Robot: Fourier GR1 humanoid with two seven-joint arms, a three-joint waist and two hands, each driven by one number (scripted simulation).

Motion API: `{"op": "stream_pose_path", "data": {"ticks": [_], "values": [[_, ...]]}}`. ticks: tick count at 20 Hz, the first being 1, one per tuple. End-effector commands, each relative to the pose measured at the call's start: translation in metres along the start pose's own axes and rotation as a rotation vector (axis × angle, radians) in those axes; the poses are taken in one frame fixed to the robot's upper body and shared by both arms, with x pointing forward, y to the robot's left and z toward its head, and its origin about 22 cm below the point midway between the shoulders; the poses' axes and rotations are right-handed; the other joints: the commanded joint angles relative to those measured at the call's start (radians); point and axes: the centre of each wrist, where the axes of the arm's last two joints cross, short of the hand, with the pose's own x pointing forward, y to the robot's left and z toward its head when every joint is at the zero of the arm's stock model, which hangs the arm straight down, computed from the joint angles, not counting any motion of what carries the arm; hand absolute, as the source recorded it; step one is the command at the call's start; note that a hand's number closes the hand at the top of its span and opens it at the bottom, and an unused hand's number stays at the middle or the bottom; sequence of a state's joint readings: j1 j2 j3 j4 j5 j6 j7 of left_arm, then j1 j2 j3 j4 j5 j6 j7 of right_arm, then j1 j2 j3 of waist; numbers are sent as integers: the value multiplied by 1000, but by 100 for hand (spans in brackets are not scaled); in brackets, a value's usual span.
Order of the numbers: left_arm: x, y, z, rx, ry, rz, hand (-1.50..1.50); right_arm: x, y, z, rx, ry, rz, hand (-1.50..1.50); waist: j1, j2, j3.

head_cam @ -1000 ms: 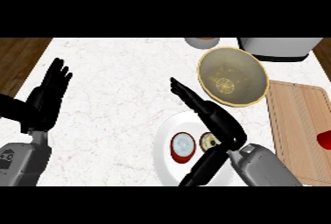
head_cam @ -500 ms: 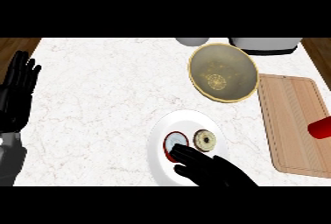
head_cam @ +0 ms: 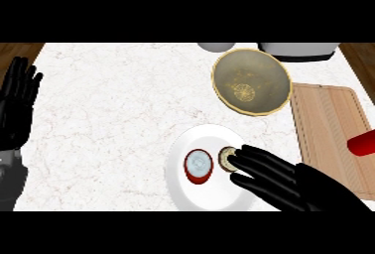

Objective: Pick the cupcake from the plate and place it in the bowl

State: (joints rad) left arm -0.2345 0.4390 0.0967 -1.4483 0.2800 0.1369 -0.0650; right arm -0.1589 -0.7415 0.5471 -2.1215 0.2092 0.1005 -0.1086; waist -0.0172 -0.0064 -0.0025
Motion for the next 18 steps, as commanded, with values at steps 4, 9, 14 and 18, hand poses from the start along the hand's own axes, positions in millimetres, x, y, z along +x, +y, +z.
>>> {"op": "stream_pose_path", "data": {"ticks": [4, 9, 14, 18], "values": [[-5, -10, 5, 6, -5, 18, 0, 22, -50, 6, 309, 189, 223, -150, 15, 5, 0], [-2, 5, 4, -12, 3, 9, 0, 25, -59, 11, 464, 236, 289, -150, 16, 6, 2], [3, -13, -1, -23, -12, 5, 0, 1, -45, -16, 481, 279, 287, -150, 25, 8, 2], [8, 6, -7, -13, -10, 0, 0, -7, -32, -38, 479, 283, 310, -150, 31, 8, 2]]}}
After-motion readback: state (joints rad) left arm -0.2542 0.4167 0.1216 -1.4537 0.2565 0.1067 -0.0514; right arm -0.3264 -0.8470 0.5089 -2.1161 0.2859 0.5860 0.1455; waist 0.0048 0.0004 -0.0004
